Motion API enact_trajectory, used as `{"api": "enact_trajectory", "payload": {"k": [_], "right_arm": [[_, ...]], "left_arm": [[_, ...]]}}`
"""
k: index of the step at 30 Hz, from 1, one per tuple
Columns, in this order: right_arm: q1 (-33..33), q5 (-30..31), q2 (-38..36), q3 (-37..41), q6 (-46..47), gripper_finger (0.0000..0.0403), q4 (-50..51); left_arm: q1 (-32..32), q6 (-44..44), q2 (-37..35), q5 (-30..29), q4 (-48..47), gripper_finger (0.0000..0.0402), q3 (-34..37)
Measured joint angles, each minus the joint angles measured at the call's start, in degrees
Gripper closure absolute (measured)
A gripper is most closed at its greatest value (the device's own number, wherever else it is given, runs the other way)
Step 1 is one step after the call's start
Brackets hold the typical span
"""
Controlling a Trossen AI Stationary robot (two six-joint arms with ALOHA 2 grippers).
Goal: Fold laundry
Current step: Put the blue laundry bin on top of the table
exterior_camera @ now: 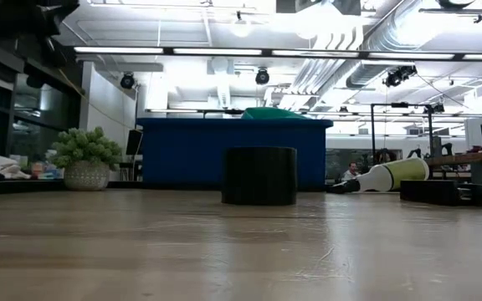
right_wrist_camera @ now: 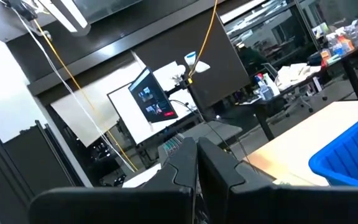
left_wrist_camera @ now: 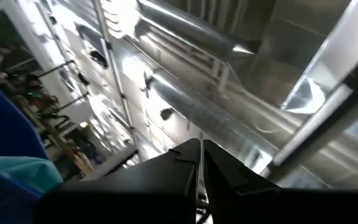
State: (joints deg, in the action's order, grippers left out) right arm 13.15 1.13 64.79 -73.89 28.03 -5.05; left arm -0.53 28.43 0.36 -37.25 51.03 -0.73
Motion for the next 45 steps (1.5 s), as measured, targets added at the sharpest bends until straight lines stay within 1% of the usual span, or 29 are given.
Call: {"api": "enact_trajectory", "payload": {"k": [2, 3, 4, 5, 7, 9, 10, 12, 14, 16, 18, 20, 22, 26, 28, 33, 36, 39, 43, 45], "right_arm": [[0.00, 0.00, 0.04, 0.00, -0.01, 0.0403, 0.07], [0.00, 0.27, 0.04, 0.00, -0.09, 0.0403, 0.06], [0.00, 0.71, 0.05, 0.00, -0.85, 0.0403, 0.02], [0.00, 1.67, 0.04, 0.00, -1.64, 0.0403, -0.30], [0.01, 4.30, 0.09, 0.00, -3.93, 0.0403, -1.96], [0.40, 7.60, 0.09, 0.00, -6.89, 0.0403, -4.56], [0.87, 8.79, 0.09, 0.00, -8.06, 0.0403, -5.93], [2.45, 10.18, 0.09, 0.00, -9.73, 0.0403, -8.17], [4.17, 10.43, 0.07, 0.00, -10.15, 0.0403, -8.99], [5.96, 10.43, 0.07, 0.00, -10.57, 0.0403, -8.44], [7.82, 10.42, 0.05, 0.00, -12.04, 0.0403, -5.94], [9.69, 10.38, 0.04, 0.00, -13.95, 0.0403, -2.07], [11.76, 10.16, 0.04, 0.02, -16.45, 0.0403, 1.94], [16.38, 9.33, 0.04, 0.02, -22.45, 0.0402, 8.24], [18.58, 9.34, 0.04, 0.02, -24.03, 0.0402, 10.38], [23.67, 8.99, 0.04, 0.02, -25.26, 0.0402, 14.00], [26.42, 6.32, 0.04, 0.02, -23.18, 0.0402, 16.57], [28.23, 3.55, 0.04, 0.02, -20.48, 0.0402, 19.80], [28.87, 3.13, 0.04, 0.02, -19.28, 0.0402, 23.34], [28.87, 3.15, 0.04, 0.02, -19.55, 0.0402, 24.31]], "left_arm": [[-0.48, 2.10, 0.00, -6.04, 2.78, 0.0401, -0.23], [-0.92, 3.77, -0.02, -7.62, 2.64, 0.0401, -1.18], [-1.30, 4.55, 0.22, -6.48, 0.56, 0.0401, -2.58], [-1.66, 5.39, 0.96, -3.08, -3.38, 0.0401, -4.53], [-2.16, 9.26, 4.21, 3.50, -15.57, 0.0401, -10.15], [-2.95, 12.54, 9.35, 6.42, -27.45, 0.0401, -16.93], [-3.49, 12.23, 12.30, 6.71, -31.54, 0.0401, -20.48], [-5.30, 6.37, 17.84, 6.35, -36.89, 0.0401, -28.04], [-7.87, -2.49, 22.65, 4.92, -40.99, 0.0401, -35.95], [-10.87, -10.58, 26.85, 1.07, -46.76, 0.0397, -44.29], [-14.31, -17.41, 30.97, -3.41, -54.98, 0.0388, -52.70], [-17.82, -20.80, 35.24, -6.89, -62.82, 0.0373, -60.39], [-21.24, -21.45, 39.71, -6.62, -68.19, 0.0352, -66.96], [-26.94, -18.22, 49.63, -2.58, -76.08, 0.0302, -76.18], [-29.69, -16.27, 54.88, -1.34, -81.38, 0.0278, -79.04], [-37.76, -6.02, 67.04, 2.33, -94.34, 0.0235, -84.46], [-44.94, -3.22, 73.19, 7.26, -97.80, 0.0222, -87.55], [-52.69, -1.62, 79.02, 13.33, -97.99, 0.0218, -90.17], [-61.43, 0.73, 87.14, 24.18, -98.22, 0.0218, -93.41], [-64.03, 0.94, 91.02, 26.59, -98.98, 0.0218, -94.80]]}}
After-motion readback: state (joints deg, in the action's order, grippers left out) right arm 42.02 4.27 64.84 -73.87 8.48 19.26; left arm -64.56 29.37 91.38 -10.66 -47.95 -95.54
